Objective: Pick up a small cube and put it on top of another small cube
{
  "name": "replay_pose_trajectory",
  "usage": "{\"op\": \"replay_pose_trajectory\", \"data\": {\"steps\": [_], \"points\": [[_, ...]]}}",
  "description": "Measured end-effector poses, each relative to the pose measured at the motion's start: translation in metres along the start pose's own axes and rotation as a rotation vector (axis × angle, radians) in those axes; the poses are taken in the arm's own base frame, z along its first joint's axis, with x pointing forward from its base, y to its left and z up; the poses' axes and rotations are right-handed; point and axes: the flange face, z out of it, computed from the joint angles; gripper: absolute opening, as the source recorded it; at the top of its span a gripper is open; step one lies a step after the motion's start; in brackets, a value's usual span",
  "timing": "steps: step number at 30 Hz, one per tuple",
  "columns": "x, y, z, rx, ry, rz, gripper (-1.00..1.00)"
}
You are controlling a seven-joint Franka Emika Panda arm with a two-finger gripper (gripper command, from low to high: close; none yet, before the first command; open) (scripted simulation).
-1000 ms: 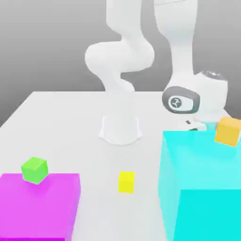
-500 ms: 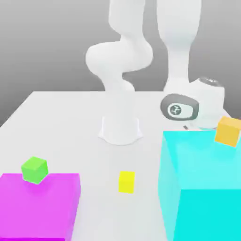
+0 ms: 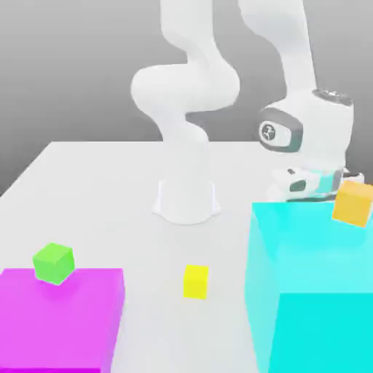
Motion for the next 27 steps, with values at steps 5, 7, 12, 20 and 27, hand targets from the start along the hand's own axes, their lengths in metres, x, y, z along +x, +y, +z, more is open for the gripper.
{"op": "replay_pose_trajectory", "data": {"steps": [5,7,12,20,27], "points": [[0.002,-0.054,-0.086,0.1,0.049,-0.069,-1.0],[0.012,-0.068,-0.128,0.146,0.055,-0.055,-1.0],[0.099,-0.057,-0.184,0.189,0.052,0.181,-1.0],[0.246,0.039,-0.175,0.14,0.05,0.676,-1.0],[0.333,0.165,-0.164,0.093,0.043,1.113,-1.0]]}}
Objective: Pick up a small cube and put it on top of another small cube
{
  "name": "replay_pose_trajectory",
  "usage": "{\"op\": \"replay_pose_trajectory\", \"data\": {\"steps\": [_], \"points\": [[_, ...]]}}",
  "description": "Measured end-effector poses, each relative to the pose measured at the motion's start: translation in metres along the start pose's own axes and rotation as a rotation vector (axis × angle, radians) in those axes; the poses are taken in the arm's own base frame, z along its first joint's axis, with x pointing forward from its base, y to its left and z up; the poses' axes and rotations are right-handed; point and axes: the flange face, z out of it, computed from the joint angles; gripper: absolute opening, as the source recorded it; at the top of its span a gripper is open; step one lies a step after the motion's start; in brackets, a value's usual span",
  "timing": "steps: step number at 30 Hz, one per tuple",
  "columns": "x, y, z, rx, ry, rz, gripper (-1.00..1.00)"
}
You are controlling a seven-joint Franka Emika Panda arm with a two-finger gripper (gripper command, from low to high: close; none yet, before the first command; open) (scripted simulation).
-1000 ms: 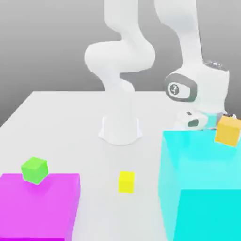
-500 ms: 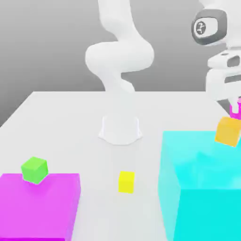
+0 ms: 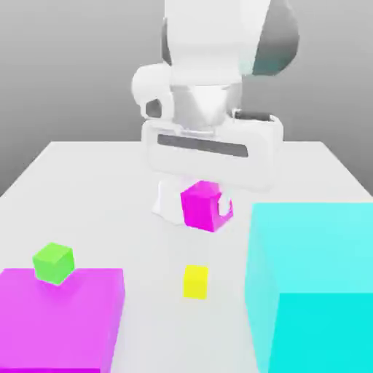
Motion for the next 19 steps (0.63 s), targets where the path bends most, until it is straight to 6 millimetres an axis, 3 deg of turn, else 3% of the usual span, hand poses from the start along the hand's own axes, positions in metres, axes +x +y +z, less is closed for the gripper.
{"op": "replay_pose_trajectory", "data": {"steps": [5,10,12,15,16,19], "points": [[0.108,0.019,0.007,-0.034,0.025,0.31,-1.0],[0.19,0.064,0.035,-0.092,0.053,0.58,-1.0],[0.205,0.075,0.056,-0.104,0.059,0.63,-1.0],[0.21,0.083,0.095,-0.107,0.061,0.645,-1.0],[0.21,0.084,0.104,-0.108,0.061,0.646,1.0],[0.21,0.084,0.104,-0.108,0.061,0.646,1.0]]}}
